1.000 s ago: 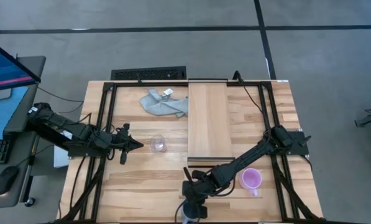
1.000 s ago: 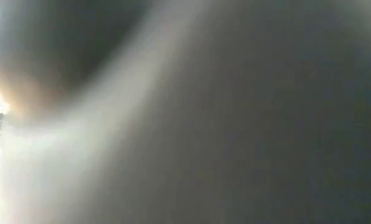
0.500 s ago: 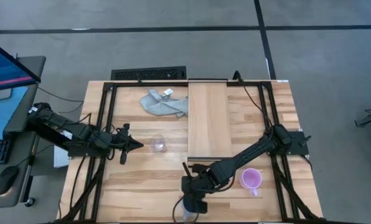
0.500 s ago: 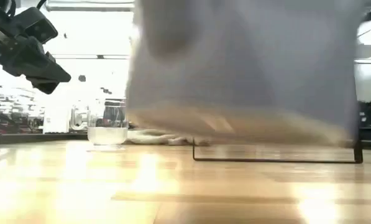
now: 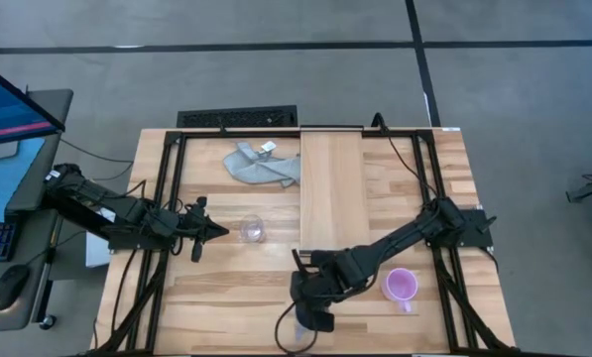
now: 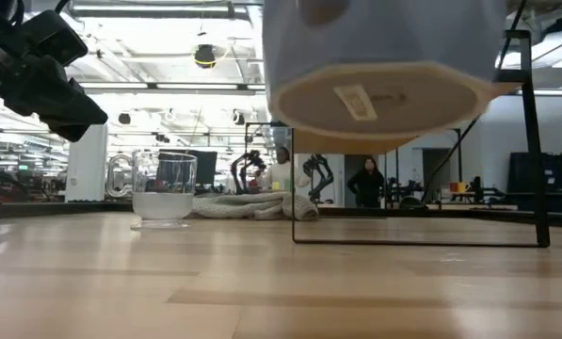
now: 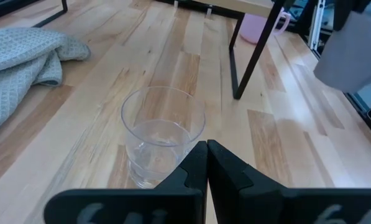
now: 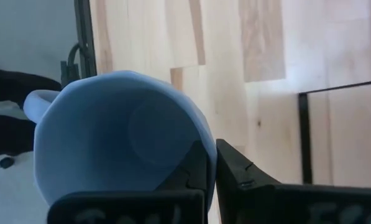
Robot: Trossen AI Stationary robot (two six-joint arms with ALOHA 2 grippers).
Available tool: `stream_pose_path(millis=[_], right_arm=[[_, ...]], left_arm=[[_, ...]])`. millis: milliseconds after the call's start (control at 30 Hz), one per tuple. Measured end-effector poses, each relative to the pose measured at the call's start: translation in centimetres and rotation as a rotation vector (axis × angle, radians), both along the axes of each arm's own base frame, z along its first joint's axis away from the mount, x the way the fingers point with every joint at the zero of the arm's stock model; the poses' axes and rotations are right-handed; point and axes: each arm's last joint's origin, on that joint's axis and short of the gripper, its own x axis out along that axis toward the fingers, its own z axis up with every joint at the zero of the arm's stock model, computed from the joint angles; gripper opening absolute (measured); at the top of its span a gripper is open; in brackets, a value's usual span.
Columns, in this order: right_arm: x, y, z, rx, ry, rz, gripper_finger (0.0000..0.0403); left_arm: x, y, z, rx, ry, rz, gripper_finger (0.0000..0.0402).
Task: Stack small to large cups/mugs on shelf
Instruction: Put the blue mug on the shelf
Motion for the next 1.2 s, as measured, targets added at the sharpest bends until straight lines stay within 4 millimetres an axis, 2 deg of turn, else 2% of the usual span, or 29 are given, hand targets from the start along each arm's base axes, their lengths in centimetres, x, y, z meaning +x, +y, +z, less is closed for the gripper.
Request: stream_pose_path(millis=[167,500,667,967,1200], right_arm=[[0.0,-0.9,2.8,0.008,-0.007,-0.028,0.0021],[-1.7,-3.9,8.5,-0.009,0.062,-0.126,0.0021],[-2.4,-6.0,10.2,0.008,0.061,-0.181,0.0021],[-3.2,-11.7,13.5,-0.005,-0.053,-0.286,0.0021],[-3.2,-18.5,14.7,-0.081,-0.109,-0.450,0.0021]], left_arm=[[0.0,0.0,0.0,0.004,0.000,-0.002,0.0000],[0.0,-0.1,0.0,-0.013,0.007,-0.046,0.0000],[0.0,-0.1,0.0,-0.014,0.008,-0.049,0.0000],[0.0,-0.1,0.0,-0.015,0.008,-0.048,0.0000],[-0.1,-0.1,-0.2,-0.040,0.023,-0.031,0.0000]])
